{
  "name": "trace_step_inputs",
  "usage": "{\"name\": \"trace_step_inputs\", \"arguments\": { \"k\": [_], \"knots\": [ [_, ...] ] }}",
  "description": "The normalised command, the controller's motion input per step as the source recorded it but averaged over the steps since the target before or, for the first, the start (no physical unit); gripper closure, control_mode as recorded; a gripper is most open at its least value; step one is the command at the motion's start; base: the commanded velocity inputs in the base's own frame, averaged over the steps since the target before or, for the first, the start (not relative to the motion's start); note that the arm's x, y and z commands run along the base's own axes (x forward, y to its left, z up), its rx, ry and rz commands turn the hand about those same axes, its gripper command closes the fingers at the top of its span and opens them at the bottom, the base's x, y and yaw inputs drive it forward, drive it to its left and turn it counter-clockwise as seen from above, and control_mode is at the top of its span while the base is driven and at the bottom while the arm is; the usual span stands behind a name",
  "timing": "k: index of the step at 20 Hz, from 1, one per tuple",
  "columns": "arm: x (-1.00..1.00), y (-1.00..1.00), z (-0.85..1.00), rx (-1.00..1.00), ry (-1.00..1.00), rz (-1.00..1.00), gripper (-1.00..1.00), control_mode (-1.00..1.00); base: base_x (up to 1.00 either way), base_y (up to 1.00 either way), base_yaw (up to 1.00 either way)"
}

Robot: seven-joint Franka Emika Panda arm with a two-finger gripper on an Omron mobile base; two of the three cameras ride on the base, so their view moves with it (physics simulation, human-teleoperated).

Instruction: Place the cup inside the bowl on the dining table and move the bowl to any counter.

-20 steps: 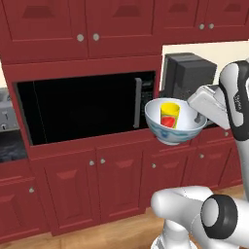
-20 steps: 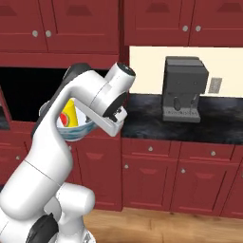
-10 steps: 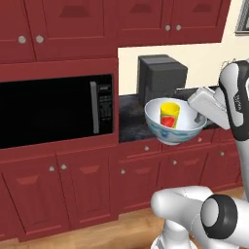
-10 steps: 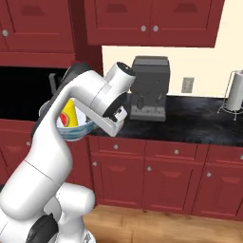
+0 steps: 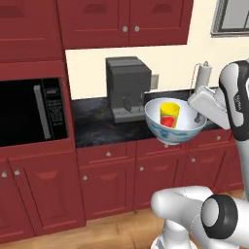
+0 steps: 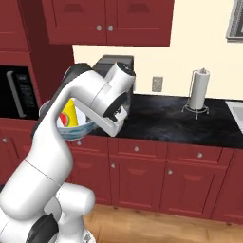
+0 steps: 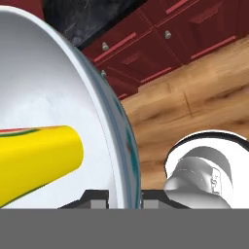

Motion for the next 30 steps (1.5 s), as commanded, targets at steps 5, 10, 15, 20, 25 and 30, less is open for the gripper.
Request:
{"name": "trace_step_inputs", "arguments": {
  "k": [5,10,15,20,25,30],
  "knots": [
    [0.0,0.0,0.0,0.0,0.0,0.0,1.0,1.0,0.0,-0.93,0.04],
    [0.0,0.0,0.0,0.0,0.0,0.0,1.0,1.0,0.0,-1.0,0.01],
    [0.0,0.0,0.0,0.0,0.0,0.0,1.0,1.0,0.0,-1.0,0.01],
    [0.0,0.0,0.0,0.0,0.0,0.0,1.0,1.0,0.0,-1.0,0.01],
    [0.0,0.0,0.0,0.0,0.0,0.0,1.0,1.0,0.0,-0.97,0.01],
    [0.0,0.0,0.0,0.0,0.0,0.0,1.0,1.0,0.0,-0.96,0.0]
  ]
}}
